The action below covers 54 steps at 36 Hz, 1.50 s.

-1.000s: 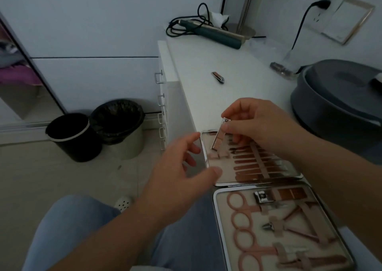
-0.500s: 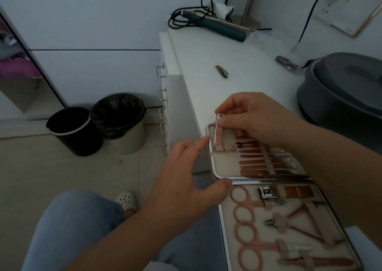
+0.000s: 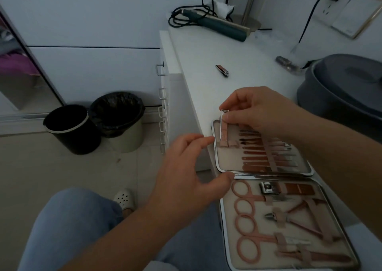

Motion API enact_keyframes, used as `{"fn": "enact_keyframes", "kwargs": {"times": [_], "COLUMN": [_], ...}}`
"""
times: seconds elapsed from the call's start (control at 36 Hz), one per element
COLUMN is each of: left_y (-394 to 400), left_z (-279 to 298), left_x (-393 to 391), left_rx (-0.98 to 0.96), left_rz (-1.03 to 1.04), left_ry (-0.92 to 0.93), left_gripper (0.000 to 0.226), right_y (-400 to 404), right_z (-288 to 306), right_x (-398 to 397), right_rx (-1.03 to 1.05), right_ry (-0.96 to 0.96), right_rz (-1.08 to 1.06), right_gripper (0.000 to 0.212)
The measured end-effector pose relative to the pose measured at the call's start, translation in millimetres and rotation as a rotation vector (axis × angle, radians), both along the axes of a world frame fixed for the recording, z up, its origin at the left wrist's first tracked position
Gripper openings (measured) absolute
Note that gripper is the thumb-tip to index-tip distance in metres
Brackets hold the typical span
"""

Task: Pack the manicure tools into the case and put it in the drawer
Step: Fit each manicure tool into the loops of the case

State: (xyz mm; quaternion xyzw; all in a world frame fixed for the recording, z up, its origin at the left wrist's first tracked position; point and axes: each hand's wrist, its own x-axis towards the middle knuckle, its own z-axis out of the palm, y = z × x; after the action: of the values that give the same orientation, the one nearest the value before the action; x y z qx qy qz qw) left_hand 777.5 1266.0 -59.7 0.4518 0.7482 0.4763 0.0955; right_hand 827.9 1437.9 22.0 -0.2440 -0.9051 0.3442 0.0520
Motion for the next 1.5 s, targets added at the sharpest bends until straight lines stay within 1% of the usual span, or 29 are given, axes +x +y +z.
{"fn": "enact_keyframes", "kwargs": {"times": [0.08,0.14,0.22,0.42,0.53,0.61,0.92,1.0,1.06,1.11,1.25,1.5], "left_y": [0,1,2,2,3,4,4,3,4,5,5,5], "left_z": [1,3,6,3,3,4,5,5,5,5,6,8], "left_x": [-1,-3,-6,-8,-8,-9,-11,-11,-11,-12,-12,-11], "left_rx": [-0.016,-0.024,-0.05,-0.105,-0.086,-0.079,-0.081,-0.068,-0.061,-0.064,-0.072,-0.097], "left_rz": [-0.001,-0.003,-0.015,-0.054,-0.076,-0.092,-0.076,-0.078,-0.077,-0.076,-0.08,-0.078], "left_ry": [0.065,0.124,0.193,0.167,0.175,0.179,0.181,0.178,0.19,0.207,0.24,0.241], "left_gripper": [0.067,0.066,0.063,0.07,0.069,0.069,0.069,0.068,0.067,0.067,0.066,0.067], "right_y": [-4,-5,-6,-6,-5,-6,-5,-4,-1,0,1,5], "right_z": [-5,-5,-1,0,-5,-8,-6,-6,-6,-7,-11,-6], "right_x": [-1,-2,-4,0,9,11,16,19,22,24,21,19], "right_rx": [-0.15,-0.121,0.008,0.178,0.12,0.123,0.102,0.089,0.042,0.024,0.08,0.148], "right_ry": [0.027,-0.003,-0.043,-0.098,-0.042,-0.005,-0.04,-0.023,0.006,0.025,0.006,-0.053], "right_rz": [-0.056,-0.05,0.001,0.087,0.101,0.09,0.151,0.165,0.156,0.158,0.236,0.359], "right_gripper": [0.009,0.007,0.008,0.008,0.007,0.007,0.006,0.013,0.02,0.022,0.027,0.035]}}
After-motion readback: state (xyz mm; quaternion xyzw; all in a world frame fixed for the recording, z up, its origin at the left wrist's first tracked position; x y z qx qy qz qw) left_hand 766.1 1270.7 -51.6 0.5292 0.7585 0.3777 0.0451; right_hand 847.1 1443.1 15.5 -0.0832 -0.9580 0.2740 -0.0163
